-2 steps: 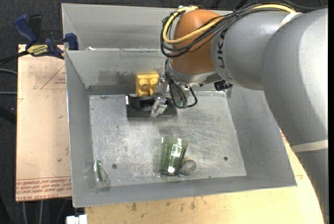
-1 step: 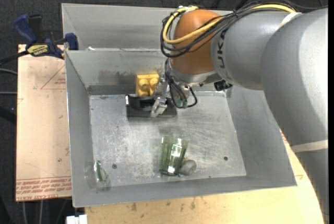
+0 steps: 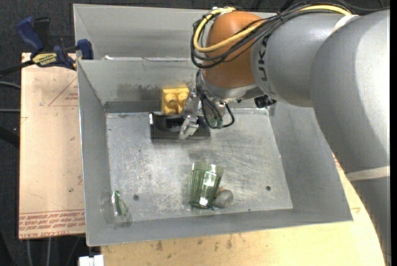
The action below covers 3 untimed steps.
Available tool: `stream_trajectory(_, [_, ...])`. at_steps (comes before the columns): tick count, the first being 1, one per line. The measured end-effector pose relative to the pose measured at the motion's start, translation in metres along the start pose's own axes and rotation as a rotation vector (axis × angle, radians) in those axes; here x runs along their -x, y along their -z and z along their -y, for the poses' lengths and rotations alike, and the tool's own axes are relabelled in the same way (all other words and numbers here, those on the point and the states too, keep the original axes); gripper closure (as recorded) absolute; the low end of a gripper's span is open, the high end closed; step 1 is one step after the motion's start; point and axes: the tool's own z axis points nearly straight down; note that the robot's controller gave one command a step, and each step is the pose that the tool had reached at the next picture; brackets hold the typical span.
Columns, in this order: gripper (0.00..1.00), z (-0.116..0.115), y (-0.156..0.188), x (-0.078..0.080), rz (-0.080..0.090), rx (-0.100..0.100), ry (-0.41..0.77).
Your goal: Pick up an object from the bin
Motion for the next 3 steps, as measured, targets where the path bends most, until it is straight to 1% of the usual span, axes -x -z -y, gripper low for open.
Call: stream_trajectory(3, [1.0, 0.0, 0.0, 0.0, 0.0, 0.0, 0.0])
